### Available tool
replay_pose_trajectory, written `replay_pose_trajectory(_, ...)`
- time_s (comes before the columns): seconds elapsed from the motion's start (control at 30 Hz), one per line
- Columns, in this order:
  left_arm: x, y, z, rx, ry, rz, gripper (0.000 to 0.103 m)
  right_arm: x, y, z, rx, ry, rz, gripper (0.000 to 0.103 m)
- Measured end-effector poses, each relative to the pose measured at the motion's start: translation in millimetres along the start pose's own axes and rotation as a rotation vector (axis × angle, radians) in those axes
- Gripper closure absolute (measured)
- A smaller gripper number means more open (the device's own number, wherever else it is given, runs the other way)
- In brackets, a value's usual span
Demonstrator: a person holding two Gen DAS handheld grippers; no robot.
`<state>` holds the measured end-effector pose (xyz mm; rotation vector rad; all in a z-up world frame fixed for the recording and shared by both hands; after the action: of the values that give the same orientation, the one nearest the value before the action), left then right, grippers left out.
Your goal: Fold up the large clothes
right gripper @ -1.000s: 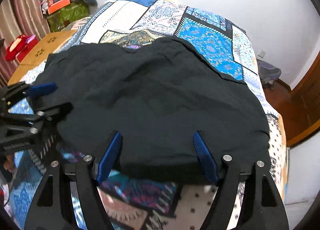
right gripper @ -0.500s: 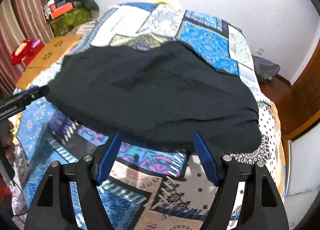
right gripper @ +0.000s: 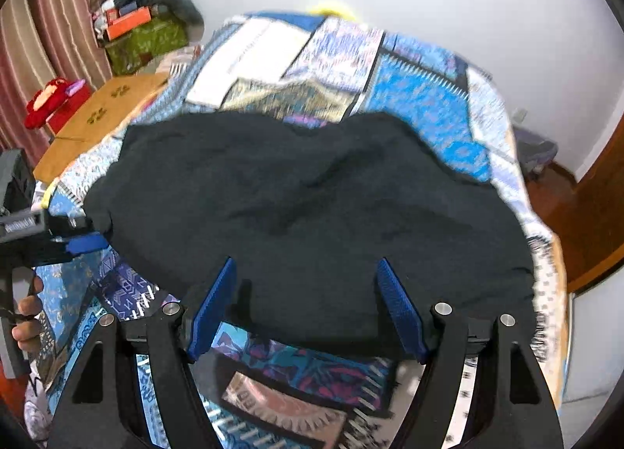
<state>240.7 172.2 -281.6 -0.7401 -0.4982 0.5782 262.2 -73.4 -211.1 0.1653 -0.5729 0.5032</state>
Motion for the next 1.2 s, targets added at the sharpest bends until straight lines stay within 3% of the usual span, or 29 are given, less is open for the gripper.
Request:
replay_pose_trajectory(0.1,7.6,7.4,-6.9,-0.056,-0.022,0.070,0.028,-2.4,0.8,-14.1,0.017,0.033,-0.011,0.032)
replay_pose_trajectory(0.23,13.5,19.4,-18.1,-0.072,-0.045,0.111,0.021,-1.7,1.7,-21.0,0.026,0.035,-0.018,0.029)
replay_pose_trajectory(0.4,22.2,13.0,-20.1,-0.043,-0.104,0.107,0.019,-2.9,0.2,-23.1,0.049,0.031,-0.045,0.027)
replay_pose_trajectory(0.53,25.1,12.9,-21.1,-0.044,-0.181,0.179,0.020,-6.6,2.0,-18.0,0.041,0.028,-0.046,0.027)
replay_pose_trajectory(0.6,24.0,10.2,-20.0,-0.009,-0.223,0.183,0.029,-10.0,2.0,-14.0,0.045,0.026,-0.051,0.027)
replay_pose_trajectory(0.73,24.7,-8.8,-18.1,0.157,-0.293,0.092,0.055,-14.0,2.1,-6.0,0.040,0.047,-0.038,0.027)
replay_pose_trajectory(0.83,22.4,-36.0,-6.2,0.240,-0.357,-0.016,0.062,-17.5,-2.0,3.8,0.049,0.060,-0.057,0.027)
replay_pose_trajectory(1.0,16.0,-61.4,31.1,0.186,-0.436,-0.062,0.066,-14.2,-5.4,23.1,0.102,0.052,-0.118,0.027)
replay_pose_trajectory(1.2,16.2,-81.0,97.1,0.214,-0.554,-0.141,0.069,6.0,18.5,37.3,0.116,-0.025,-0.104,0.027)
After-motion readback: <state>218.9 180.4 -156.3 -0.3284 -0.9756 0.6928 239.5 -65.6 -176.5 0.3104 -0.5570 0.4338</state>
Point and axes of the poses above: each gripper's, at about its wrist camera, not at the fingertips, and z roughly against the way its jaws point, y to its left, x to its top, the point moved 4 cm from there along -z, roughly the way its jaws point, and after that the axes turned 1 degree about y, right-handed, at the moved point
